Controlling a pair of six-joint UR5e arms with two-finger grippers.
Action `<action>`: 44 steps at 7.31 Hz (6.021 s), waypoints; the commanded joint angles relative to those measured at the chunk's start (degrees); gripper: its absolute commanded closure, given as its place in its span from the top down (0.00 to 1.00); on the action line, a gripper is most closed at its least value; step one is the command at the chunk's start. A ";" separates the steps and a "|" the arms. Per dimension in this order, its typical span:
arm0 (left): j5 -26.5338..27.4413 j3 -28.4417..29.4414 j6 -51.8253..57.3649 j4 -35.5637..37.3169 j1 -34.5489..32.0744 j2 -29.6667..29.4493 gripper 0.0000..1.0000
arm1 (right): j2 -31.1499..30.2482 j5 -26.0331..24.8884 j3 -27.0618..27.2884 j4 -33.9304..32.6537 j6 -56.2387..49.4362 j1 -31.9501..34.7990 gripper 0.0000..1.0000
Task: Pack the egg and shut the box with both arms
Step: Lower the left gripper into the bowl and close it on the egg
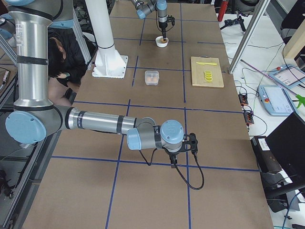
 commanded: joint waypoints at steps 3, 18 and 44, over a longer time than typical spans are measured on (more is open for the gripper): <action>-0.03 1.53 -0.05 -0.10 1.54 -0.03 0.86 | -0.15 0.04 0.34 0.03 -0.03 0.00 1.00; -0.56 3.11 0.04 -10.91 1.90 3.04 0.83 | -0.06 0.04 0.43 0.03 -0.03 0.00 1.00; -0.12 -9.27 -0.05 1.82 0.75 2.70 0.00 | -0.15 1.09 0.87 -0.06 0.06 0.00 1.00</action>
